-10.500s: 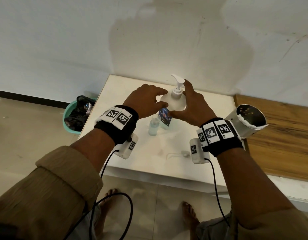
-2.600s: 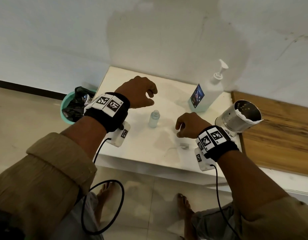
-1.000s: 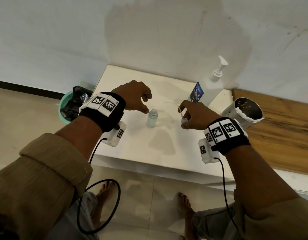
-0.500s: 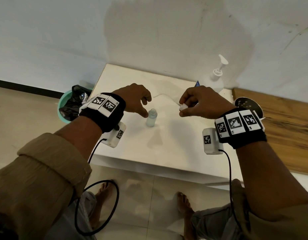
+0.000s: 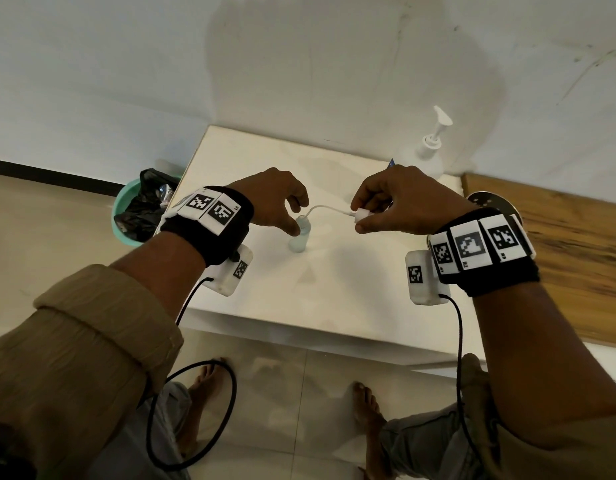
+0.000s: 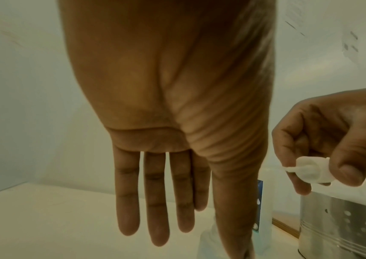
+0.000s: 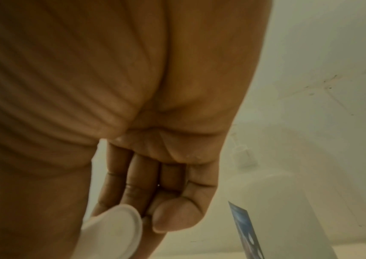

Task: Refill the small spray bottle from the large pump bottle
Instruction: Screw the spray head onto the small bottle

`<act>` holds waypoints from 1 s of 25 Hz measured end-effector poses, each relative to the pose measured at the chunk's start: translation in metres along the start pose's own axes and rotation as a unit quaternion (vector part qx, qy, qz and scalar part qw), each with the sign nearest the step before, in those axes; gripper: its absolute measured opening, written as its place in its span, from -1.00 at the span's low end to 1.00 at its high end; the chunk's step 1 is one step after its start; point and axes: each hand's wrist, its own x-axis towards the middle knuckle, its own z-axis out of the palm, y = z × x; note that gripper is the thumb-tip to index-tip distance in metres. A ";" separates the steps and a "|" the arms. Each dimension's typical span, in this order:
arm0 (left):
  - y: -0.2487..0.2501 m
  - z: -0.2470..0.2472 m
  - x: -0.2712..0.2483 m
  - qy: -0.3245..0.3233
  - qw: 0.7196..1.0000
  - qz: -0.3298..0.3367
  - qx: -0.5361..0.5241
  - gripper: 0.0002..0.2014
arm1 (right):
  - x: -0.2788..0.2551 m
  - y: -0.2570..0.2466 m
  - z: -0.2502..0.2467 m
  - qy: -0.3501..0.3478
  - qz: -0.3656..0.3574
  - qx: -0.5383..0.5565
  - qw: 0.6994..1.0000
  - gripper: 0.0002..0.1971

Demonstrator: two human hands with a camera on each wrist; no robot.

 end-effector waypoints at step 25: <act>-0.004 0.012 0.004 0.023 0.999 -0.015 -0.021 -0.60 | 0.048 -0.020 0.071 0.096 -0.139 0.047 0.984 -0.63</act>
